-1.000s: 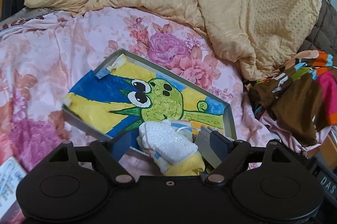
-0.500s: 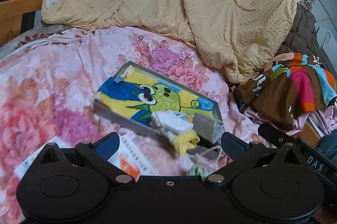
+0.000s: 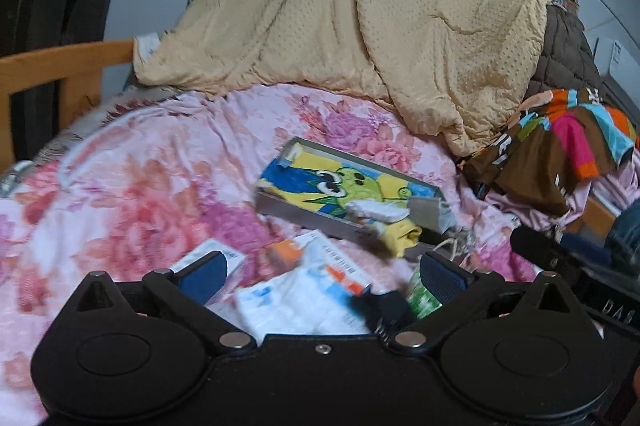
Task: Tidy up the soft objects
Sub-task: 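Move both open tools back over the pile of items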
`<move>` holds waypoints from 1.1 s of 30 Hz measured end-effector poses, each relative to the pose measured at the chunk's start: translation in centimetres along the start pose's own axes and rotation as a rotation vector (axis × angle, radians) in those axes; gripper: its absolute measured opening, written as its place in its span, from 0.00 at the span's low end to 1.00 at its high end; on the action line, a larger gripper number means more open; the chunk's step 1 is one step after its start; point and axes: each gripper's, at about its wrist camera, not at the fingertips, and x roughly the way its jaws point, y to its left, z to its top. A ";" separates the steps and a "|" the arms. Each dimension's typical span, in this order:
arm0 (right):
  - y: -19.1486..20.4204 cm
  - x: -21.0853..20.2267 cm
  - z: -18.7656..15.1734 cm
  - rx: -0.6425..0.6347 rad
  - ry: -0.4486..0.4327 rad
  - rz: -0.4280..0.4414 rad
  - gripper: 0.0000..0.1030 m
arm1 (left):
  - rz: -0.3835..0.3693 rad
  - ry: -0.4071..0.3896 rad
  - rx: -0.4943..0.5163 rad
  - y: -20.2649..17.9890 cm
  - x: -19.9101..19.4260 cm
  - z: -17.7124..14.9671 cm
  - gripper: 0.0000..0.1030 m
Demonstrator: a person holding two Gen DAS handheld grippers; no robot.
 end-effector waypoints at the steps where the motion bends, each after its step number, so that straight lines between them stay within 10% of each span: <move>1: 0.4 -0.4 -0.2 -0.012 -0.001 0.004 1.00 | 0.007 -0.003 0.004 0.4 -0.7 -0.4 0.99; 14: 2.1 -4.0 -2.6 0.005 0.055 -0.002 1.00 | 0.066 0.076 -0.033 3.7 -6.1 -3.0 0.99; 33: 2.3 -1.9 -6.1 -0.015 0.370 -0.096 1.00 | 0.017 0.494 0.097 3.4 -0.8 -4.8 0.99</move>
